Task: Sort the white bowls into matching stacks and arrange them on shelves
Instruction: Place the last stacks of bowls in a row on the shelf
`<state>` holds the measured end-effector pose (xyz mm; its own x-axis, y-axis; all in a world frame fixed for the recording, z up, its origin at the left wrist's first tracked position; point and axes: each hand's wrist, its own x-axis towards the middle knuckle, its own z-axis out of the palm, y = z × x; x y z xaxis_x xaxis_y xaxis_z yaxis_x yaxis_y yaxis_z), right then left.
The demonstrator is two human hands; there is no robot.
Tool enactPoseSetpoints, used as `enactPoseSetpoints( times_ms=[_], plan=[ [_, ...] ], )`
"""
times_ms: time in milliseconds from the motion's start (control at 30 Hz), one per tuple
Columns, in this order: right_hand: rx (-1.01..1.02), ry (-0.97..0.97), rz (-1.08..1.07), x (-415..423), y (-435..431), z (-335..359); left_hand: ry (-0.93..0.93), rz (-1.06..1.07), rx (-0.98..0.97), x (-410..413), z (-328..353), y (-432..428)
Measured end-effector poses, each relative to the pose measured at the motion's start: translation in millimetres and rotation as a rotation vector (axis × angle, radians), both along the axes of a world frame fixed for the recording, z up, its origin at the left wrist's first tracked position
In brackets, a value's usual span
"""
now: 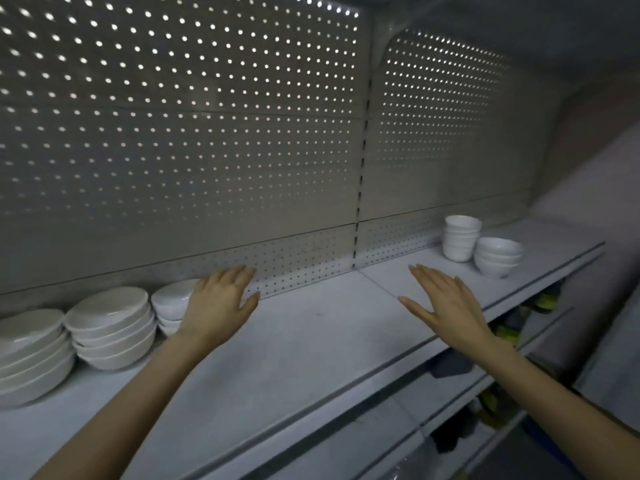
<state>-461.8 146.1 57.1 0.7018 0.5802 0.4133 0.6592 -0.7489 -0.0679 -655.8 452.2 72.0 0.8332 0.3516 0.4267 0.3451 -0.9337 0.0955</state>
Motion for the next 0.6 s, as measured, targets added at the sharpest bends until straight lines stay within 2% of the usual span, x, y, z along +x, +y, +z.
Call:
enactPoseSetpoints(
  times_ms=[333, 600],
  plan=[
    [-0.035, -0.007, -0.212, 64.3, -180.1, 0.8, 0.031, -0.058, 0.008, 106.7, -6.7, -143.7],
    [-0.048, 0.073, -0.315, 111.6, -267.3, -3.1, 0.058, -0.084, 0.013, 172.8, -21.5, -216.2]
  ],
)
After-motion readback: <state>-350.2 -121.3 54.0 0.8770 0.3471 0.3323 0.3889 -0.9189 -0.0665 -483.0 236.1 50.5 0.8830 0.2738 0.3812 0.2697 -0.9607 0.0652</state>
